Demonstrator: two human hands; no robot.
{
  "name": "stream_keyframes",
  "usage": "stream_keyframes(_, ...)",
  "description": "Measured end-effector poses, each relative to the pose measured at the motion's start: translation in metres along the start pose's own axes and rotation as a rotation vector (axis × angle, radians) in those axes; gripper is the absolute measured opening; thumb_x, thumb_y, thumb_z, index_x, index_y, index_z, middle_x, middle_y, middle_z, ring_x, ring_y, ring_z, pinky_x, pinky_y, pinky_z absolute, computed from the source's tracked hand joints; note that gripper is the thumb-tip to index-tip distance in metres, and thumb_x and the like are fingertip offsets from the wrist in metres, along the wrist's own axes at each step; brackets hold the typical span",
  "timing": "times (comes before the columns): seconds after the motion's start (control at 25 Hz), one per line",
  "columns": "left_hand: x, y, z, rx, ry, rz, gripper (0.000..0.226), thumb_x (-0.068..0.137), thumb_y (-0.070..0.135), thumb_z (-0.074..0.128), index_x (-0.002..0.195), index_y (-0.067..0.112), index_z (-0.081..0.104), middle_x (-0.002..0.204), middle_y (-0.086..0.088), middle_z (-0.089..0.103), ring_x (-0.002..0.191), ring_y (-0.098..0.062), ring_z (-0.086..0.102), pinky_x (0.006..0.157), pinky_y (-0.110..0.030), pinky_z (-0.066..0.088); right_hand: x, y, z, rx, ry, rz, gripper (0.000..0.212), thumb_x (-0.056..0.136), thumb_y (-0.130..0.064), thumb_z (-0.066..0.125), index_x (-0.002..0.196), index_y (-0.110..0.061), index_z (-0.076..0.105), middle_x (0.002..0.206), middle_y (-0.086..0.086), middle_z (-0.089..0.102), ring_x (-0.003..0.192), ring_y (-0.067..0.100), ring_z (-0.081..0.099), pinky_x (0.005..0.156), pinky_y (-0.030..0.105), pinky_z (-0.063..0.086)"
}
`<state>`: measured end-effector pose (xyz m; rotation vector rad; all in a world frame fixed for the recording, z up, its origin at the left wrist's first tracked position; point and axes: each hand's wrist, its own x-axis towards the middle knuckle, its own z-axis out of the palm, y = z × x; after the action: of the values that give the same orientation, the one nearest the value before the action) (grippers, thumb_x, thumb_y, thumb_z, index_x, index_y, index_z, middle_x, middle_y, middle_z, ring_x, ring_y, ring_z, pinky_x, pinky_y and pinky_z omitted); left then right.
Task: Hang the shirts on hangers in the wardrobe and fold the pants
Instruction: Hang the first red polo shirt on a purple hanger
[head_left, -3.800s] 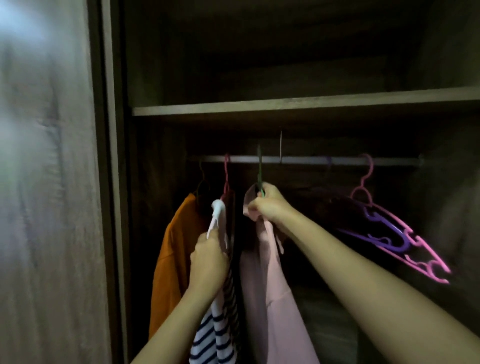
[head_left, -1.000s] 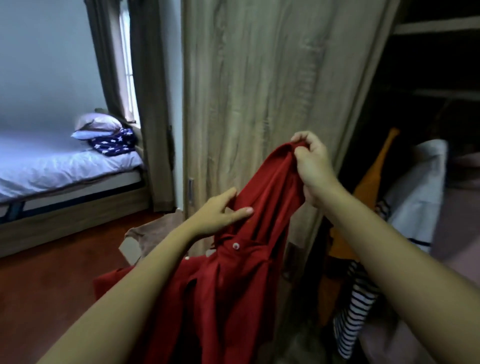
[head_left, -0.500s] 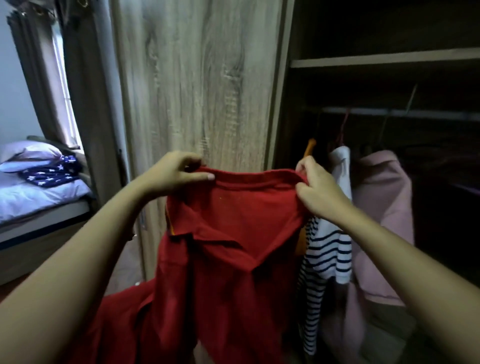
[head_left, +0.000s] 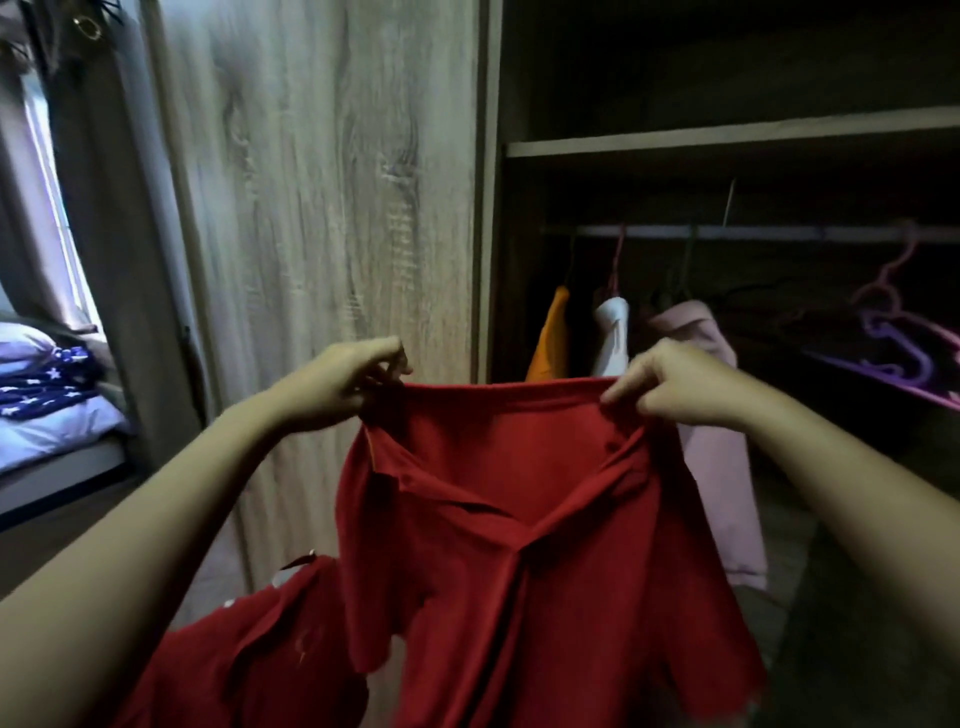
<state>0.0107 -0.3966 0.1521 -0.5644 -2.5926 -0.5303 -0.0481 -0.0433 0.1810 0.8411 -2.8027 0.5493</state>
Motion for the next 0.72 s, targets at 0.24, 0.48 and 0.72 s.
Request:
stream_keyframes(0.24,0.028,0.03,0.021,0.261,0.244,0.165,0.027,0.065,0.013,0.05,0.073,0.021,0.074,0.099,-0.006,0.067,0.088,-0.02,0.065,0.071,-0.024,0.051,-0.028,0.028,-0.018,0.102,-0.03,0.242,0.028,0.074,0.009,0.063,0.086,-0.013,0.075,0.05,-0.006,0.057,0.032,-0.005,0.049,0.039,0.007,0.039)
stream_keyframes(0.48,0.065,0.053,0.071,0.141,-0.057,-0.033,0.032,0.072,-0.002,0.063,0.092,0.018,0.077,0.092,0.0,0.074,0.075,0.006,0.064,0.07,-0.009,0.046,-0.068,0.061,-0.041,0.12,-0.095,0.337,0.041,0.071,0.011,0.054,0.071,-0.022,0.078,0.075,0.018,0.071,0.058,0.02,0.053,0.054,0.023,0.041)
stream_keyframes(0.72,0.113,0.114,0.105,-0.139,-0.429,0.085,0.033,0.081,-0.003,0.062,0.098,0.025,0.059,0.086,-0.001,0.068,0.066,0.002,0.059,0.068,-0.023,0.049,-0.098,0.107,-0.068,0.058,-0.016,0.425,0.056,0.068,0.015,0.037,0.073,-0.029,0.072,0.08,0.007,0.073,0.063,0.02,0.067,0.057,0.026,0.054)
